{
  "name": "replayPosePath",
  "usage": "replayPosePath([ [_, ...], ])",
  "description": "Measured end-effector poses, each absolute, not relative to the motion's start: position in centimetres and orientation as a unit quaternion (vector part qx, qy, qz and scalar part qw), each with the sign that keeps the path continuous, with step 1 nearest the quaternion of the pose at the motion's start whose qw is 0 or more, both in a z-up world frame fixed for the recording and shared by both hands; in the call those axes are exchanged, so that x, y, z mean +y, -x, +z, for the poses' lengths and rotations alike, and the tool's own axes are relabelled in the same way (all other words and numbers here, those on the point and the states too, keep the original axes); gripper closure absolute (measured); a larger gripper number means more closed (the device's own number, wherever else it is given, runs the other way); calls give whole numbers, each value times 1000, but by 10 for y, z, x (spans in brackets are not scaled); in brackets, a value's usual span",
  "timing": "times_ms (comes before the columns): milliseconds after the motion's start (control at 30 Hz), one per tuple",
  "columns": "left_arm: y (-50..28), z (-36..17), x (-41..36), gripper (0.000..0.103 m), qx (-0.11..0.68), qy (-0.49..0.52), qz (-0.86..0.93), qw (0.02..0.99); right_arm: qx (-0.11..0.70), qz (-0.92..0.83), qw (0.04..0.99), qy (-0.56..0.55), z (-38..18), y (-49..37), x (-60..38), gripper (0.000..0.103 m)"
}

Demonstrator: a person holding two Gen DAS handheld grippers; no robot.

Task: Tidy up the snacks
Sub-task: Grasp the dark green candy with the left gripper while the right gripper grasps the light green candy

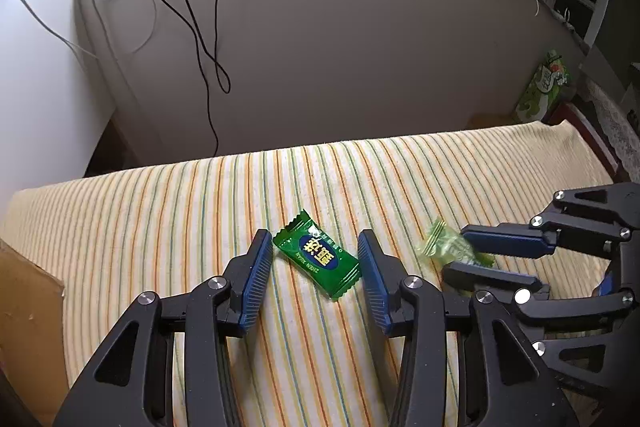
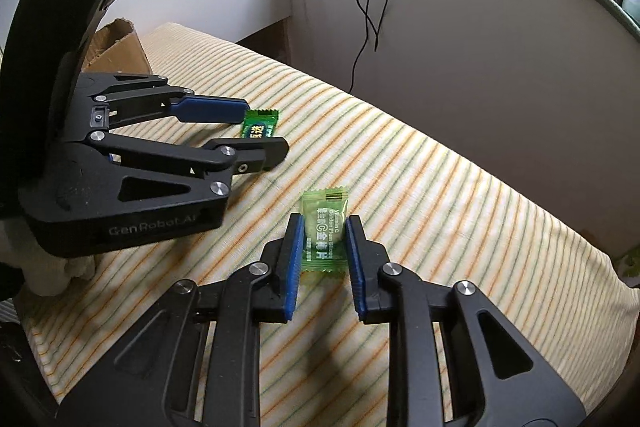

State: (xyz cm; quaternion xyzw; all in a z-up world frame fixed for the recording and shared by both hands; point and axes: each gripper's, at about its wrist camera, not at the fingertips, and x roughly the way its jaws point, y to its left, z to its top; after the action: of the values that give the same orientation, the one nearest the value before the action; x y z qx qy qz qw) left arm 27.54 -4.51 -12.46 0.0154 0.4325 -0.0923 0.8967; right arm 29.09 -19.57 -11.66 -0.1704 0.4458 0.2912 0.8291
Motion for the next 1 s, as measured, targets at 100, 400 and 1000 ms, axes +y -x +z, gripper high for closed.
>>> replayPosePath([
  [100,-272,-124,-47,75,431,-19,-95,897,445,287,832,165,-114,-290,-198,81],
  [400,-253,-121,-42,77,431,-2,-109,896,436,281,839,162,-101,-280,-196,81],
  [1000,-182,-61,11,78,365,35,-114,923,401,298,854,143,-51,-250,-199,81],
])
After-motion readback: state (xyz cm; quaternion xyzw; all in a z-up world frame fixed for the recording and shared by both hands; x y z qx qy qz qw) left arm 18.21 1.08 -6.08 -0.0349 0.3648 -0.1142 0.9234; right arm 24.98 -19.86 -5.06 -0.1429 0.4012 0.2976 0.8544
